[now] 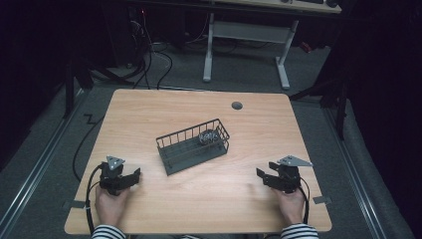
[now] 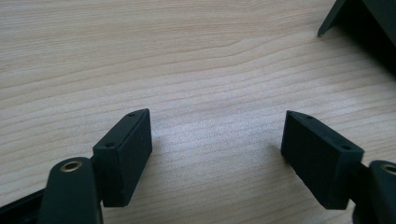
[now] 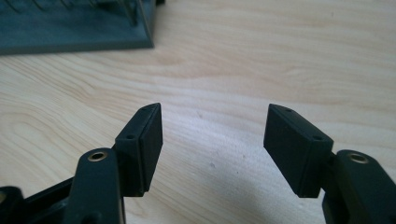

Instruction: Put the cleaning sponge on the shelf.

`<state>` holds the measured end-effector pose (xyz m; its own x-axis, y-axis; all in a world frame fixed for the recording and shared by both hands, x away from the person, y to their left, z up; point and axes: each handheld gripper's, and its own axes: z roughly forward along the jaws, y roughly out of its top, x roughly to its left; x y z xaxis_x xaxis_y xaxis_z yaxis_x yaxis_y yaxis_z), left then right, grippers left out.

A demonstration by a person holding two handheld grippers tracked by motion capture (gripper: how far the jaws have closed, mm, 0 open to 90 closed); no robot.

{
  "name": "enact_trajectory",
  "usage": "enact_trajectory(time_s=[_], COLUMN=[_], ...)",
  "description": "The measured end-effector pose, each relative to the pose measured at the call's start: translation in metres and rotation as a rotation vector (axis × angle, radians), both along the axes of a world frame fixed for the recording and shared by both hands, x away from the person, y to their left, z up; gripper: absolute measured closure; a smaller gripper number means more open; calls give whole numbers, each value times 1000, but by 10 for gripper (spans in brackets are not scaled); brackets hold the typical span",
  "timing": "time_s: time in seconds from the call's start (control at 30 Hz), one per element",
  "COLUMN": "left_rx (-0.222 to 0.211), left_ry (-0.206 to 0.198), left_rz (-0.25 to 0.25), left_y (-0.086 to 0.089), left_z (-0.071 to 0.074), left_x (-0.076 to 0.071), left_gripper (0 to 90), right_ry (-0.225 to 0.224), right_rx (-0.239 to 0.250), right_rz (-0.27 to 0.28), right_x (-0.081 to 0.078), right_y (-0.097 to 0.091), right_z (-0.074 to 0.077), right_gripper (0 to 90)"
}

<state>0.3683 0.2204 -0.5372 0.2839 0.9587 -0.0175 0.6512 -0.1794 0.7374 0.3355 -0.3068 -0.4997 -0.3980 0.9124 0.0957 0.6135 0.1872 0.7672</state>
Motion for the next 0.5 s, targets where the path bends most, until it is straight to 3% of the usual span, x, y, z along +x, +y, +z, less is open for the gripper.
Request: enact_trajectory(time_s=[0.1,0.23,0.3,0.5], left_rx=[0,0,0,1], left_ry=[0,0,1,0], left_rz=[0,0,1,3], left_y=[0,0,0,0], left_z=[0,0,0,0], left_x=[0,0,0,-1], left_gripper=[251,251,251,251], right_ry=[11,40,15,19], right_rx=[-30,-129,-133,-131], right_rz=[-12,-17,-29,-35], right_x=[2,5,3,3], right_y=[3,10,11,12], right_z=[-11,-26,-31,-31], right_gripper=[371,357,360,360])
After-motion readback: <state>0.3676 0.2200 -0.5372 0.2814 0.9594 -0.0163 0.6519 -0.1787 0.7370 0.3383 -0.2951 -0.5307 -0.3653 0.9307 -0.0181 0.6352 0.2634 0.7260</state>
